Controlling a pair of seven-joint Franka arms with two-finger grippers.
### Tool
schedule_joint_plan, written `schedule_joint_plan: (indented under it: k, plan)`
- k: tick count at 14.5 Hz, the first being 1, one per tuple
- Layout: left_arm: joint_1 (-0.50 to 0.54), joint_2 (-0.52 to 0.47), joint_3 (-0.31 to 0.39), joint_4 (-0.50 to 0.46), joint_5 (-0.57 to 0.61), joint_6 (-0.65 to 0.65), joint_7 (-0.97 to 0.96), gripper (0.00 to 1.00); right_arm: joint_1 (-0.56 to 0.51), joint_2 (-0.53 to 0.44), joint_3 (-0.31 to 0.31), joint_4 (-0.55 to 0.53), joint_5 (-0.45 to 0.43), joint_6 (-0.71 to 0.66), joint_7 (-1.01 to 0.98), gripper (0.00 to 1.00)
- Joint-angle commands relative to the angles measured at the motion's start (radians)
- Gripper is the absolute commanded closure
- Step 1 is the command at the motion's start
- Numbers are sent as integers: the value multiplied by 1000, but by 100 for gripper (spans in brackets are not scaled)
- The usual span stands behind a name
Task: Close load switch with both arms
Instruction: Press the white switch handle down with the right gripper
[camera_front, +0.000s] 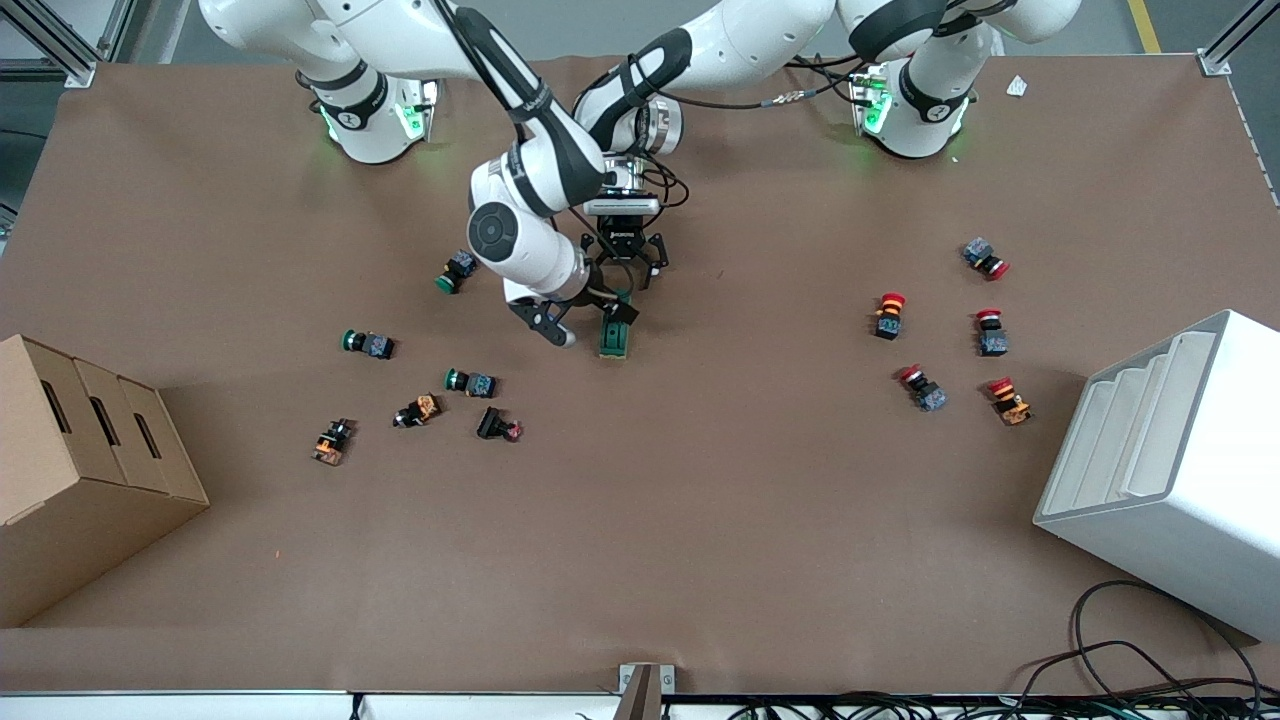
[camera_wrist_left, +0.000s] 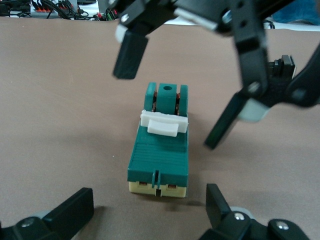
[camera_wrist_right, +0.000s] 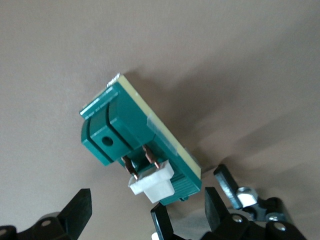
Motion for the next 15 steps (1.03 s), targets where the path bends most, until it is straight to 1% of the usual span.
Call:
schedule_joint_plan:
  k: [1, 5, 9, 13, 15]
  plan:
    - [-29, 54, 5, 22, 20, -3, -48, 1, 19, 14, -10, 7, 34, 29, 12, 0]
    - [-61, 71, 13, 22, 20, -46, -48, 1, 33, 63, -10, 49, 44, 54, 30, 0]
    - [-72, 78, 13, 25, 18, -47, -45, 1, 33, 97, -10, 104, 60, 77, 32, 0]
    - [-72, 86, 13, 33, 18, -47, -42, 1, 12, 97, -23, 168, 57, 43, 29, 0]
    - [-72, 88, 13, 33, 18, -47, -42, 1, -17, 97, -23, 204, 45, -6, 27, 0]
